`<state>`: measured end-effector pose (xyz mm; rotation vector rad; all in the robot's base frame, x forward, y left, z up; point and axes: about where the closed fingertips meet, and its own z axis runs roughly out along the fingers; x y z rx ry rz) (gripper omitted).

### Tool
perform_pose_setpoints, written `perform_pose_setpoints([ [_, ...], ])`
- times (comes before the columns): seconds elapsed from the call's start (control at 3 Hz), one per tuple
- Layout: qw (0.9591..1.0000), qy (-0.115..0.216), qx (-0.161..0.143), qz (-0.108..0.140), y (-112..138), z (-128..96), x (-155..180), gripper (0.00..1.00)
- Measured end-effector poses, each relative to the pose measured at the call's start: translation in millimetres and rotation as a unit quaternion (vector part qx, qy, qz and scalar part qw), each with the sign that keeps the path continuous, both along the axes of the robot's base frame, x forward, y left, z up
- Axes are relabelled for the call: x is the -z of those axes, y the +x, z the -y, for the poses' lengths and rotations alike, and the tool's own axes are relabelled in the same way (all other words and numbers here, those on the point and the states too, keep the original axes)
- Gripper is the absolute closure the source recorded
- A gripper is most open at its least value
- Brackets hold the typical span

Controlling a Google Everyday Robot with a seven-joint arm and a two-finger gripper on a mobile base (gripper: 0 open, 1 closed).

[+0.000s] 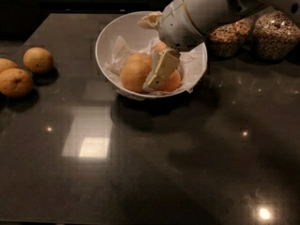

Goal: Pick orange from white bowl

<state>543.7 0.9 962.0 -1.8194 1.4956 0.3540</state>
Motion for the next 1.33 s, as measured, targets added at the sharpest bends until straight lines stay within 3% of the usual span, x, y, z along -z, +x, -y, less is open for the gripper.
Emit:
perform_pose_setpoints([
  [0.67,1.0,0.0,0.0,0.0,-0.1,-0.1,0.0,0.33],
  [1.33,0.9999,-0.006,-0.005,-0.006,0.7,2.0,6.3,0.32],
])
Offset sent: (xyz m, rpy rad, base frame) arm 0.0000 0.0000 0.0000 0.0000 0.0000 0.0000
